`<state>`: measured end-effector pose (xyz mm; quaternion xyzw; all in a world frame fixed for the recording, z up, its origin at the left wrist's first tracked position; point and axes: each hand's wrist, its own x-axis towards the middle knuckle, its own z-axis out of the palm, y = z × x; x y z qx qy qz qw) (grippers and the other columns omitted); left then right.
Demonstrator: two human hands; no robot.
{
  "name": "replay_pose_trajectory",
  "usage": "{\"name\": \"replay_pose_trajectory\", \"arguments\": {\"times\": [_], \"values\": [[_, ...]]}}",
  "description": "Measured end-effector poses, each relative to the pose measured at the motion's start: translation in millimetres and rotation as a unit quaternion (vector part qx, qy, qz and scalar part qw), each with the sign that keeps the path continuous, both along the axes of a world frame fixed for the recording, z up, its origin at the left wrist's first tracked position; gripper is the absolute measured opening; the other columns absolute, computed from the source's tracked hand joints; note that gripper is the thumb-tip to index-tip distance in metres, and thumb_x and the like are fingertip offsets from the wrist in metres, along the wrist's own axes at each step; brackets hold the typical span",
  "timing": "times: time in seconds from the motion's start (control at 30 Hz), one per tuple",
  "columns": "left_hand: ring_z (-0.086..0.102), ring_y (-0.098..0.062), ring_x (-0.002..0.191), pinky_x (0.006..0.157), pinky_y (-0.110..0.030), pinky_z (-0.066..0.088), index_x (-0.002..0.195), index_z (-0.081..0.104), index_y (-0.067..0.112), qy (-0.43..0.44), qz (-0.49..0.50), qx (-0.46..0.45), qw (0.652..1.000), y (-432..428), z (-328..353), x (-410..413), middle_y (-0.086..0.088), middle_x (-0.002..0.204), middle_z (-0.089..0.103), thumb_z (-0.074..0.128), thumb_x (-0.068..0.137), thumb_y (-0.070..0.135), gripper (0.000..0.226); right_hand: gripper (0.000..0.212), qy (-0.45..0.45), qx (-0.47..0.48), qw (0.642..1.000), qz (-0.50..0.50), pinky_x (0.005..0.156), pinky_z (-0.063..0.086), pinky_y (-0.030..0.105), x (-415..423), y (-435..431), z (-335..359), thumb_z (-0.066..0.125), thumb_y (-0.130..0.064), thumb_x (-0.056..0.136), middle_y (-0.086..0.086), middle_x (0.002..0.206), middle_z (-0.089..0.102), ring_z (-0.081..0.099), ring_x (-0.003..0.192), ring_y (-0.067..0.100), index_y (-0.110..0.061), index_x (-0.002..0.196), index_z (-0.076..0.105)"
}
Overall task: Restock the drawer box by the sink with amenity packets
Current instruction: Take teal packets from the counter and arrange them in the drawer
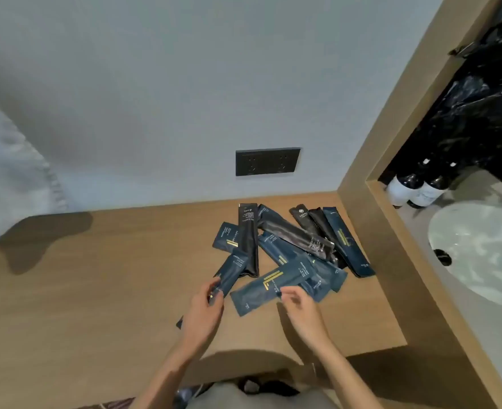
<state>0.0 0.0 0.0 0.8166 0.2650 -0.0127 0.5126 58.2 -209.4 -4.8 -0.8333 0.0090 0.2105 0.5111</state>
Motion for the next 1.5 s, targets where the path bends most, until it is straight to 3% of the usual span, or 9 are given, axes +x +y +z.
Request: {"name": "replay_pose_trajectory", "arguments": {"times": [0.1,0.23,0.33,0.5,0.67,0.93,1.17,1.33,1.5], "values": [[0.042,-0.003,0.104,0.076,-0.01,0.03,0.137,0.046,0.02,0.021,-0.008,0.09,0.996,4,-8,6,0.006,0.122,0.052,0.055,0.093,0.019,0.045,0.024,-0.046,-0.081,0.995,0.031,0.091,0.045,0.023,20,3,-9,0.056,-0.017,0.094,-0.004,0.119,0.055,0.056,0.105,0.01,-0.02,0.117,0.061],[0.04,-0.02,0.127,0.107,-0.031,0.03,0.143,0.039,0.023,0.076,-0.044,0.143,0.986,14,-30,12,-0.002,0.141,0.044,0.063,0.086,0.031,0.062,0.041,-0.087,-0.181,0.973,0.118,0.107,0.034,0.035,44,5,-19,0.059,-0.009,0.088,-0.001,0.142,0.039,0.036,0.132,0.021,-0.024,0.126,0.056],[0.039,-0.022,0.124,0.104,-0.031,0.029,0.143,0.037,0.024,0.103,-0.067,0.195,0.973,13,-36,18,0.0,0.14,0.04,0.065,0.083,0.038,0.068,0.06,-0.113,-0.288,0.928,0.208,0.102,0.042,0.043,63,2,-21,0.057,-0.006,0.085,-0.005,0.151,0.028,0.028,0.135,0.024,-0.032,0.137,0.043],[0.038,-0.02,0.117,0.098,-0.03,0.03,0.14,0.039,0.025,0.1,-0.046,0.211,0.971,10,-38,24,-0.001,0.129,0.043,0.067,0.081,0.035,0.066,0.074,-0.135,-0.35,0.889,0.264,0.089,0.051,0.036,76,4,-21,0.061,-0.001,0.083,-0.007,0.155,0.024,0.031,0.131,0.026,-0.035,0.144,0.036],[0.041,-0.023,0.113,0.095,-0.03,0.031,0.137,0.04,0.023,0.114,-0.028,0.177,0.977,14,-36,26,-0.005,0.123,0.044,0.072,0.076,0.032,0.069,0.066,-0.17,-0.384,0.857,0.3,0.091,0.049,0.038,79,7,-15,0.061,0.0,0.083,-0.001,0.149,0.03,0.036,0.127,0.025,-0.03,0.14,0.042],[0.051,-0.02,0.107,0.089,-0.028,0.043,0.131,0.039,0.015,0.129,-0.006,0.096,0.987,16,-24,24,-0.006,0.125,0.036,0.079,0.07,0.02,0.072,0.036,-0.179,-0.443,0.829,0.289,0.094,0.029,0.038,73,10,1,0.072,-0.024,0.078,0.001,0.111,0.055,0.039,0.108,0.025,-0.022,0.103,0.046],[0.055,-0.019,0.105,0.08,-0.027,0.041,0.126,0.042,0.011,0.075,0.031,-0.008,0.997,21,-17,21,0.001,0.117,0.053,0.078,0.075,0.015,0.062,0.009,-0.161,-0.347,0.901,0.203,0.081,0.028,0.034,63,-12,18,0.067,-0.041,0.084,-0.011,0.077,0.06,0.051,0.089,0.018,-0.036,0.078,0.062],[0.063,-0.021,0.098,0.082,-0.031,0.052,0.129,0.042,0.016,-0.02,0.073,-0.107,0.991,19,4,31,-0.008,0.121,0.061,0.067,0.087,0.014,0.049,0.008,-0.089,-0.082,0.991,0.059,0.06,0.046,0.027,51,-26,57,0.071,-0.025,0.085,-0.004,0.069,0.07,0.058,0.066,0.009,-0.023,0.077,0.073],[0.064,-0.026,0.108,0.095,-0.05,0.05,0.131,0.041,0.025,-0.056,0.04,-0.206,0.976,11,31,34,-0.013,0.124,0.062,0.06,0.091,0.015,0.045,0.013,0.013,0.103,0.995,0.002,0.063,0.054,0.017,34,-19,94,0.068,-0.012,0.087,-0.001,0.089,0.076,0.072,0.081,0.008,-0.015,0.099,0.071]]}}
